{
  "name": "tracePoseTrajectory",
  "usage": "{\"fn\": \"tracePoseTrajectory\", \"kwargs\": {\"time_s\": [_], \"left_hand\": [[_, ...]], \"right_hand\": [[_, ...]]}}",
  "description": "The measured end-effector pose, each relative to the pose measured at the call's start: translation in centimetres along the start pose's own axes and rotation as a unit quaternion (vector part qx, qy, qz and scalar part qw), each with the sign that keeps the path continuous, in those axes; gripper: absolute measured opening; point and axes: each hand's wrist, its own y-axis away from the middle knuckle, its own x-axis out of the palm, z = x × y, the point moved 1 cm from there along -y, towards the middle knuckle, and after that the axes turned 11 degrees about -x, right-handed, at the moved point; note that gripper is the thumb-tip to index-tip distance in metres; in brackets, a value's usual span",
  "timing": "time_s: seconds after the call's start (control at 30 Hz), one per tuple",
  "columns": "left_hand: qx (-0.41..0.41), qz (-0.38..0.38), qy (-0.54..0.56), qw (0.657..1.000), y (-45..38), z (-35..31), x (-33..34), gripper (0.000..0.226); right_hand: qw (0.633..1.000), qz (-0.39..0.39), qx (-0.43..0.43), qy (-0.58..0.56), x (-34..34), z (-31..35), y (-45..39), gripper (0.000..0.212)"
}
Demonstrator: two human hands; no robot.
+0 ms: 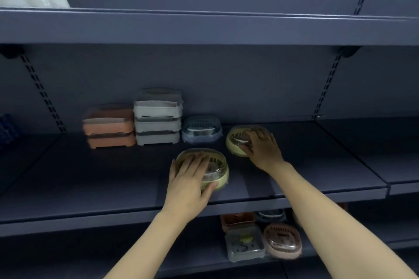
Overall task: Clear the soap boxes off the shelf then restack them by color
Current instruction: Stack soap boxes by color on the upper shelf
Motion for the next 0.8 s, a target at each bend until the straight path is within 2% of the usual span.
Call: {"fn": "tracePoseTrajectory", "kwargs": {"time_s": [0.23,0.53,0.67,0.8], "left_hand": [[-0.022,0.031,0.032,0.999,-2.2,-2.3,1.1,0.060],[-0.029,0.006,0.030,0.999,-3.6,-3.5,2.0,0.066],[-0.026,0.057,0.000,0.998,-3.7,-3.5,1.6,0.078],[-0.022,0.082,-0.020,0.996,-4.1,-3.3,1.5,0.078]], "right_hand": [[0.999,0.003,-0.034,0.019,0.5,-1.4,-3.0,0.054],[0.998,0.006,-0.058,0.028,0.8,-2.8,-4.8,0.055],[0.997,0.005,-0.059,0.048,0.7,-3.2,-5.8,0.054],[0.996,0.015,-0.068,0.062,0.5,-3.4,-6.7,0.053]]}}
